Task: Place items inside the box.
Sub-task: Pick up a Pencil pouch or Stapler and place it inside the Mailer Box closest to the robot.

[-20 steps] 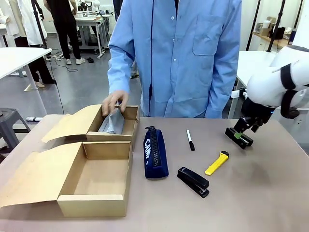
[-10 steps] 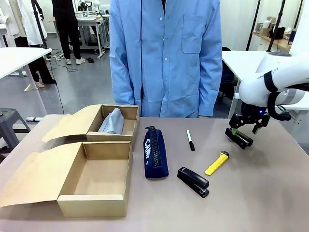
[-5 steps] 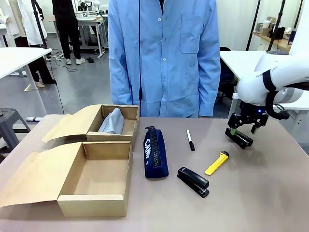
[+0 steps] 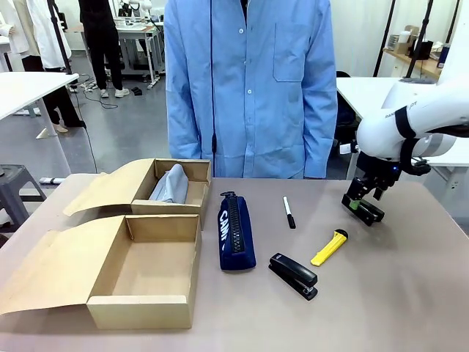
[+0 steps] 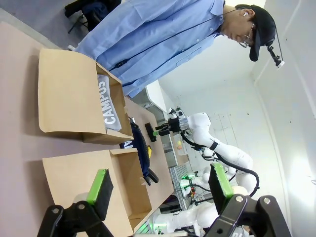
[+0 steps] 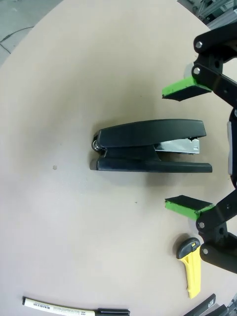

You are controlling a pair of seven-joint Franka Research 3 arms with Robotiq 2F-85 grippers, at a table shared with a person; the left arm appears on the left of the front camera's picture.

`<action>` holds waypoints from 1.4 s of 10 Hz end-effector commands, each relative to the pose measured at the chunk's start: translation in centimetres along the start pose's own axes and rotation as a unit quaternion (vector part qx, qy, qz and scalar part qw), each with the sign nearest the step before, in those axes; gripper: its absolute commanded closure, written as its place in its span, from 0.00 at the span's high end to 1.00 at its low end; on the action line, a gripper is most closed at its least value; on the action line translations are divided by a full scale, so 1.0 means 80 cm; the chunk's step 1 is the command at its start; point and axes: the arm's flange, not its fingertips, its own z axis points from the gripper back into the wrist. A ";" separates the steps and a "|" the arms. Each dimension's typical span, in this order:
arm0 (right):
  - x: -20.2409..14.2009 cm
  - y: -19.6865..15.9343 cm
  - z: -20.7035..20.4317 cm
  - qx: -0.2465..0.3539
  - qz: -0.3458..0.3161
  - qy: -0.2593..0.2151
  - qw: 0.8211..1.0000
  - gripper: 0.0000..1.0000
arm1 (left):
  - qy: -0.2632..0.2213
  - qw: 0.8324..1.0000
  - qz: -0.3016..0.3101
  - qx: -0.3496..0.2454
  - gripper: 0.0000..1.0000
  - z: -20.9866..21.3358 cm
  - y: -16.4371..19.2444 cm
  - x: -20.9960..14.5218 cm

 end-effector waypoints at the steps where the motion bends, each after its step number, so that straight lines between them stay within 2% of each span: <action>1: 0.003 -0.006 0.000 -0.012 -0.004 -0.005 1.000 1.00 | -0.008 1.000 -0.012 -0.011 1.00 -0.001 -0.002 0.000; 5: 0.009 -0.013 -0.024 -0.015 -0.019 0.009 1.000 1.00 | -0.008 1.000 -0.012 -0.011 1.00 -0.001 -0.002 0.000; 6: 0.007 -0.011 -0.021 -0.025 -0.014 0.000 1.000 0.81 | -0.008 1.000 -0.012 -0.011 1.00 -0.001 -0.002 0.000; 7: 0.006 -0.011 -0.017 -0.018 -0.016 -0.001 1.000 0.40 | -0.008 1.000 -0.012 -0.011 1.00 -0.001 -0.002 0.000; 9: 0.005 -0.012 -0.020 -0.018 -0.021 0.004 1.000 0.00 | -0.008 1.000 -0.012 -0.011 1.00 -0.001 -0.002 0.000; 10: 0.004 -0.012 -0.022 -0.017 -0.023 0.010 1.000 0.23 | -0.008 1.000 -0.012 -0.011 1.00 -0.001 -0.002 0.000; 11: 0.003 -0.012 -0.022 -0.017 -0.022 0.012 1.000 0.00 | -0.008 1.000 -0.012 -0.011 1.00 -0.001 -0.002 0.000; 14: 0.000 -0.005 -0.011 -0.023 -0.029 0.012 0.999 0.00 | -0.008 1.000 -0.012 -0.011 1.00 -0.001 -0.002 0.000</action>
